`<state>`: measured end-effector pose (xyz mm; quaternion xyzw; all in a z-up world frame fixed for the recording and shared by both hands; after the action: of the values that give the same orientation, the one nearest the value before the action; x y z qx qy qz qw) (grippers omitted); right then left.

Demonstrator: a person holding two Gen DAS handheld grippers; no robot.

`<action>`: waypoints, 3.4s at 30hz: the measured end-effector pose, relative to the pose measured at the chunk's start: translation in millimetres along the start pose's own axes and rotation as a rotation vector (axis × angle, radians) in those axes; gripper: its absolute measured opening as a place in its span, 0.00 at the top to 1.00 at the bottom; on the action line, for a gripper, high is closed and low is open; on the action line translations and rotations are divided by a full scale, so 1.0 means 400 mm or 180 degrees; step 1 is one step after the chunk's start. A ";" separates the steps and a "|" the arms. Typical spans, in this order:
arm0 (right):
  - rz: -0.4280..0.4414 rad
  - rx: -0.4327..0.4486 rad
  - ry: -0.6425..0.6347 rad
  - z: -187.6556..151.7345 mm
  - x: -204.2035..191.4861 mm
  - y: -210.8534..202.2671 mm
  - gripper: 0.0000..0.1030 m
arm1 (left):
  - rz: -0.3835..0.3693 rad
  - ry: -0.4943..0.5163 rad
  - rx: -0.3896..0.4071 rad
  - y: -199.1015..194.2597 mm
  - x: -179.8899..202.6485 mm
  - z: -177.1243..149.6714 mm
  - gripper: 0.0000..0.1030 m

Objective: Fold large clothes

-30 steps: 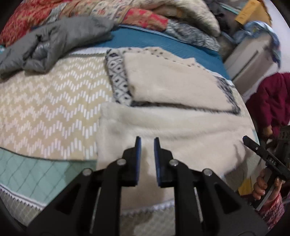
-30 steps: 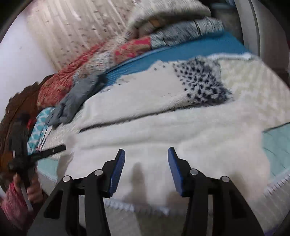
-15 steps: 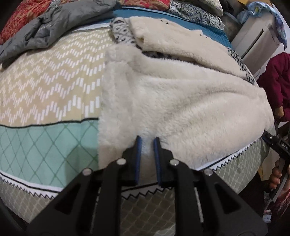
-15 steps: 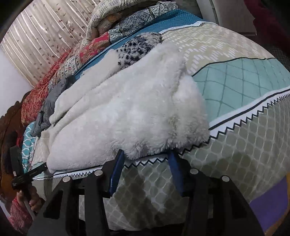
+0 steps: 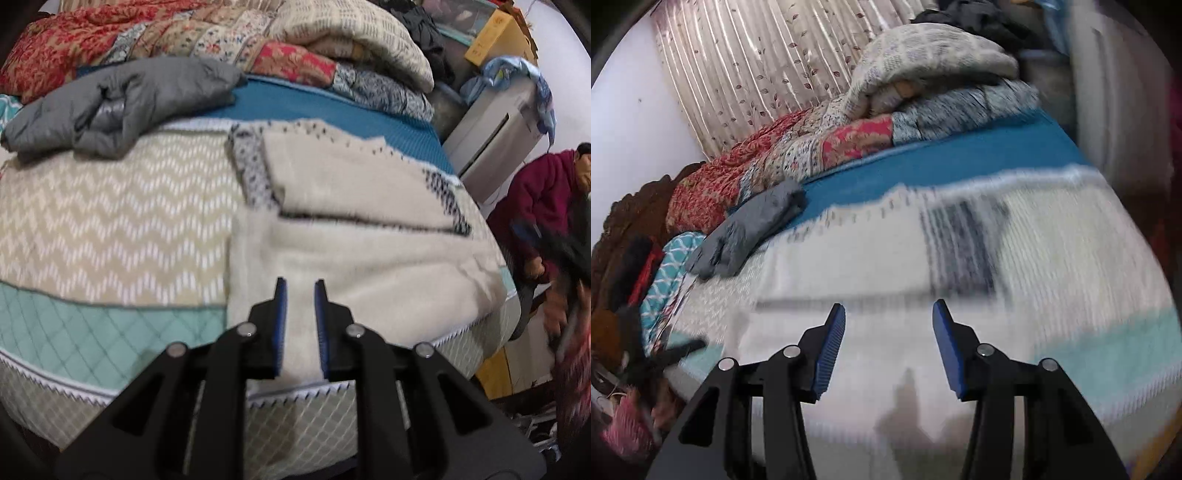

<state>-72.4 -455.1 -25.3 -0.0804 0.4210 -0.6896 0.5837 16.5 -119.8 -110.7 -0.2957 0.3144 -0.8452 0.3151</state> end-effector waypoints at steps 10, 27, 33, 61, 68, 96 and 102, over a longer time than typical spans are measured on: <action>-0.0610 -0.0879 -0.0267 0.371 0.015 0.665 0.58 | 0.0253 -0.0047 -0.0308 0.061 -0.040 -0.015 0.74; -0.0423 -0.0364 -0.1205 0.284 -0.113 0.467 0.97 | 0.0373 -0.0217 -0.0230 0.021 -0.065 -0.019 0.74; -0.0164 0.0023 -0.1409 0.061 -0.186 0.214 0.97 | 0.0456 -0.0199 0.0038 -0.086 -0.067 -0.013 0.74; -0.0085 0.0508 0.0448 -0.232 0.089 -0.128 0.68 | 0.0005 0.0207 -0.0272 0.054 0.115 -0.004 0.38; -0.0621 0.0028 0.0819 -0.257 0.264 0.079 0.67 | 0.0359 0.0341 -0.0787 0.244 0.067 -0.061 0.36; 0.0165 -0.0004 0.0867 -0.428 0.103 0.083 0.65 | 0.0265 -0.0134 -0.0907 0.203 0.137 -0.150 0.25; 0.0173 0.0052 0.0831 -0.439 0.095 0.080 0.65 | 0.0295 -0.0055 -0.0880 0.192 0.132 -0.158 0.23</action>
<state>-166.4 -401.4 -172.3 0.0263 0.4897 -0.6816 0.5431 -34.1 -182.2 -189.3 -0.3286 0.4384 -0.7759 0.3128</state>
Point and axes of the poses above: each gripper's, at about its wrist camera, not at the fingertips, and y roughly the way its jaws point, x to its right, z to its top, the point moved 3 cm from there along y, roughly the way its jaws point, and after that the axes turned 5 degrees about y, right-handed, at the moved point
